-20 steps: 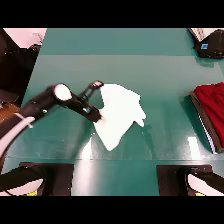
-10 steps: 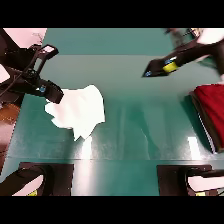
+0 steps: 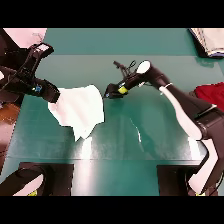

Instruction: Fold the shirts.

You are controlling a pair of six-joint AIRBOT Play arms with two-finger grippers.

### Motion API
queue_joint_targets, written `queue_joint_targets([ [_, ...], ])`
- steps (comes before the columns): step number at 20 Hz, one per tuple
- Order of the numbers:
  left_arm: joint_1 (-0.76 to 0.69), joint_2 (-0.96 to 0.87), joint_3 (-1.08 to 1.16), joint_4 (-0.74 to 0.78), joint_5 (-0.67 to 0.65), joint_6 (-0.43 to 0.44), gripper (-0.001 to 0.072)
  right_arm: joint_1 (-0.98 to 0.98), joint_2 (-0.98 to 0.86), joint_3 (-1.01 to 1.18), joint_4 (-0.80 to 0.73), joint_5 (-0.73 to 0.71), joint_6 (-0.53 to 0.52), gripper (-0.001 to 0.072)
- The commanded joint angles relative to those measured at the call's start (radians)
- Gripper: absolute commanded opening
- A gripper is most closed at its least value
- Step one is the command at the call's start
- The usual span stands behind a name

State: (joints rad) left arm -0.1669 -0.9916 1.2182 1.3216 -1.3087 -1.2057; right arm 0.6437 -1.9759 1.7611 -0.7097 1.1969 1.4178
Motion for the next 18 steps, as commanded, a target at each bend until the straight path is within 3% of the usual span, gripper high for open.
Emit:
queue_joint_targets([
  [1, 0.002, 0.001, 0.001, -0.006, 0.001, 0.0, 0.0026, 0.06, -0.062, 0.001, 0.031, -0.084, -0.005, 0.0467],
  [7, 0.002, 0.001, 0.001, -0.051, -0.001, 0.0, 0.0026, 0.073, -0.07, 0.001, 0.028, -0.164, -0.005, 0.0435],
  [8, 0.001, 0.001, 0.001, -0.054, -0.001, -0.003, 0.0025, 0.073, -0.069, 0.001, 0.028, -0.174, -0.006, 0.0249],
  [9, 0.001, 0.001, 0.001, -0.055, -0.001, -0.004, 0.0025, 0.073, -0.066, 0.001, 0.028, -0.181, -0.031, 0.0011],
  [13, 0.002, 0.014, 0.013, -0.034, -0.001, -0.026, 0.0025, 0.034, 0.029, 0.001, -0.07, -0.196, -0.054, 0.0008],
  [18, 0.001, 0.016, 0.321, -0.053, -0.077, -0.026, 0.0025, -0.113, 0.426, 0.001, -0.359, -0.113, -0.05, 0.0008],
])
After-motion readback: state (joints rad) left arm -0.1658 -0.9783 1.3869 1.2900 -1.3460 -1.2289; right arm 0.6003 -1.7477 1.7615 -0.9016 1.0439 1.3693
